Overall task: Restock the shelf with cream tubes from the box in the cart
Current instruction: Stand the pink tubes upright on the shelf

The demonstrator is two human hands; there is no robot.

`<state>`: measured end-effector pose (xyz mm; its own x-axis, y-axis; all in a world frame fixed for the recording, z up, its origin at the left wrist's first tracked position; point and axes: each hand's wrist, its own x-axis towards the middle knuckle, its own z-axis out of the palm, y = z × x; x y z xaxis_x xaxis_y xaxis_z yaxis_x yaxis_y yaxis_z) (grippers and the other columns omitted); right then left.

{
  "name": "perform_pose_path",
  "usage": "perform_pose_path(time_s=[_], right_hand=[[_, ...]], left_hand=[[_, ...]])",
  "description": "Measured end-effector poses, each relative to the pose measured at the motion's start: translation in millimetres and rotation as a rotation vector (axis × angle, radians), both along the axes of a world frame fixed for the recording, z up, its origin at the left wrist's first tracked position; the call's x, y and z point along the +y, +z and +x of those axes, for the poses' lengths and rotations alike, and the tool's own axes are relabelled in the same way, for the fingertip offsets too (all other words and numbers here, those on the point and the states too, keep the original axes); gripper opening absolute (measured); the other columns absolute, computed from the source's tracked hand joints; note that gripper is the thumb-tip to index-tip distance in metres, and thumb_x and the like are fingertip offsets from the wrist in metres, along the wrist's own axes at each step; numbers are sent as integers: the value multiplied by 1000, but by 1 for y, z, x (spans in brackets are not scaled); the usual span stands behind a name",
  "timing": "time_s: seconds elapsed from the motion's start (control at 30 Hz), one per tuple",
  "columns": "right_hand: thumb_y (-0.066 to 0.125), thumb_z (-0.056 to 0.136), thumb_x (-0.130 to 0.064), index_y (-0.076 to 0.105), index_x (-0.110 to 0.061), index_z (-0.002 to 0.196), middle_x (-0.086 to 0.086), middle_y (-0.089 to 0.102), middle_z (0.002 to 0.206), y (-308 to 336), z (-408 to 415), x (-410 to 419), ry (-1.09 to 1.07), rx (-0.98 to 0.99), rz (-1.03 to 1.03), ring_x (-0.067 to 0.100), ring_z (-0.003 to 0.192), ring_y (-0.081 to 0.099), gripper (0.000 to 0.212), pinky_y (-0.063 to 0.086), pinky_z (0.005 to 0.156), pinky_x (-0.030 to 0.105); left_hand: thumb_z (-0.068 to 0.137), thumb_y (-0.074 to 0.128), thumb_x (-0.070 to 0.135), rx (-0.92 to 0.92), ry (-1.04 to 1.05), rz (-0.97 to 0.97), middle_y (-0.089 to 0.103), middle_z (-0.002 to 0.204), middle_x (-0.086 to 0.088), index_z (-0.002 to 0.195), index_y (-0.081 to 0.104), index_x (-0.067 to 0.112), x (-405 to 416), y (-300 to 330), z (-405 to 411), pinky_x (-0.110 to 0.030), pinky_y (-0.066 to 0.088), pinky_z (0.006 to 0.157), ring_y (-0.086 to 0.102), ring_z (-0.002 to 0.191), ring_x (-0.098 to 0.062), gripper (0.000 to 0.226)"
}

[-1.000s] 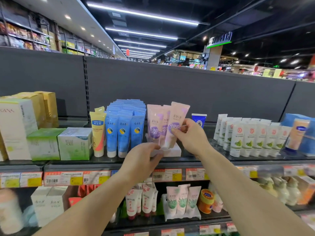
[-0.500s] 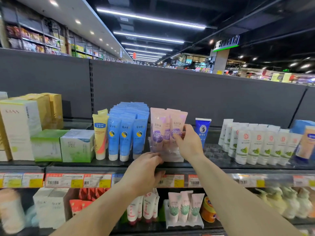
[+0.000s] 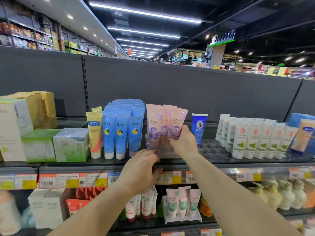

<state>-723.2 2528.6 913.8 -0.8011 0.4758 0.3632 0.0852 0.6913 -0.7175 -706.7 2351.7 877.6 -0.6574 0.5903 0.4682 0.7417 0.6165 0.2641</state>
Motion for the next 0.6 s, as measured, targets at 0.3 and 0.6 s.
perform_pose_path(time_s=[0.3, 0.6], right_hand=[[65, 89, -17, 43, -11, 125, 8, 58, 126, -2, -1, -6, -25, -113, 71, 26, 114, 57, 43, 45, 74, 27], [63, 91, -21, 49, -12, 121, 7, 61, 119, -16, 6, -5, -8, -162, 28, 22, 105, 58, 34, 41, 69, 25]], left_hand=[[95, 55, 34, -16, 12, -9, 45, 148, 6, 129, 58, 23, 1, 1, 3, -27, 27, 114, 32, 140, -11, 37], [93, 57, 33, -43, 29, -10, 48, 145, 7, 128, 59, 22, 1, 4, 4, -28, 31, 111, 37, 136, -12, 38]])
